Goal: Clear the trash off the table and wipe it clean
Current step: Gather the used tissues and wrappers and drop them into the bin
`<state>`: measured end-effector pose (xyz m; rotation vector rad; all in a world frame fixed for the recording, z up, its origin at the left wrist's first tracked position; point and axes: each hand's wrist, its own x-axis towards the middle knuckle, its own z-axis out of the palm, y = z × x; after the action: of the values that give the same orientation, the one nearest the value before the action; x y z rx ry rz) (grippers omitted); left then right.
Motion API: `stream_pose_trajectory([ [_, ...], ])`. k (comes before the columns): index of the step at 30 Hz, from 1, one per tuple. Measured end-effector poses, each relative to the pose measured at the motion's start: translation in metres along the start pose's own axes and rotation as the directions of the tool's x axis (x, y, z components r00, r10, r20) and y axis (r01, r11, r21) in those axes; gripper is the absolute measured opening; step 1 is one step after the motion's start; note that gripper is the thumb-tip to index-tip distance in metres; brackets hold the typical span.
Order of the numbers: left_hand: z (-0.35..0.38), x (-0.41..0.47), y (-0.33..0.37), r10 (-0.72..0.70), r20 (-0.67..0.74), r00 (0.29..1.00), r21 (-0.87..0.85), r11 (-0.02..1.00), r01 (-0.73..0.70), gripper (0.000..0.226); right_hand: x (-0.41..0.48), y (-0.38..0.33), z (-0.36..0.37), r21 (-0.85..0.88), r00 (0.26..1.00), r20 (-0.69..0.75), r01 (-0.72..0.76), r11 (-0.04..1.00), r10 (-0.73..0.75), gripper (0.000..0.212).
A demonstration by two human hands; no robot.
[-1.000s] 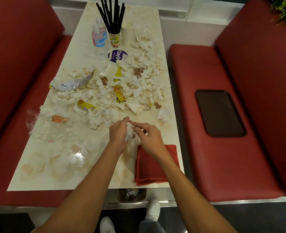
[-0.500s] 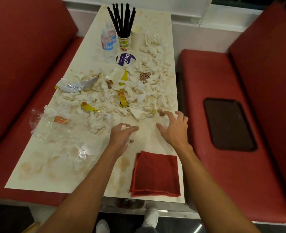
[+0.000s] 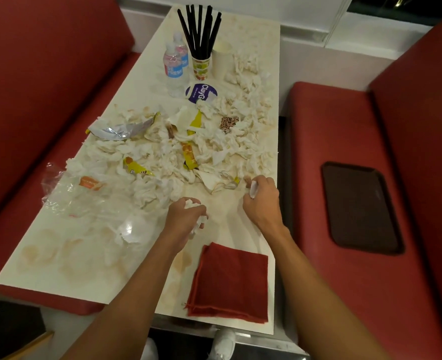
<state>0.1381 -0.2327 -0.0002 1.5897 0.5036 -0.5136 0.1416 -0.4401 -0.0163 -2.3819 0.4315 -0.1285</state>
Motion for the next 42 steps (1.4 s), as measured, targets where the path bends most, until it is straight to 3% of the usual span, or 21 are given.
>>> stream_pose_trajectory([
  [7,0.0,0.0,0.002,0.03,-0.019,0.999,0.003,1.0,-0.03,0.01,0.025,0.003,0.017,-0.234,0.999,0.035,0.047,0.971,-0.04,0.027],
  [15,-0.003,0.006,0.005,0.039,-0.015,0.999,0.019,0.999,-0.038,0.011,0.02,0.005,0.016,-0.191,1.0,-0.008,-0.017,0.981,0.016,0.017],
  [18,-0.005,0.008,0.007,0.037,-0.021,0.999,0.018,0.999,-0.036,0.012,0.013,0.002,0.014,-0.167,0.998,-0.056,-0.029,0.986,0.02,0.024],
  [24,-0.01,0.013,0.008,0.041,-0.029,0.999,0.026,0.999,-0.04,0.011,0.009,-0.014,0.022,-0.044,0.987,-0.115,0.106,0.993,-0.111,0.03],
  [30,-0.016,0.014,0.01,0.04,-0.029,0.999,0.01,0.999,-0.04,0.013,0.019,-0.019,0.033,-0.061,0.99,0.05,0.134,0.989,-0.131,0.039],
  [35,-0.019,0.014,0.01,0.044,-0.033,0.999,-0.001,0.999,-0.044,0.014,0.016,-0.017,0.039,-0.09,0.993,0.103,0.068,0.994,-0.059,0.034],
  [42,-0.022,0.009,0.007,0.052,-0.02,0.998,-0.019,0.998,-0.052,0.014,0.006,-0.014,0.033,-0.002,0.999,0.032,0.003,1.0,-0.003,0.004],
])
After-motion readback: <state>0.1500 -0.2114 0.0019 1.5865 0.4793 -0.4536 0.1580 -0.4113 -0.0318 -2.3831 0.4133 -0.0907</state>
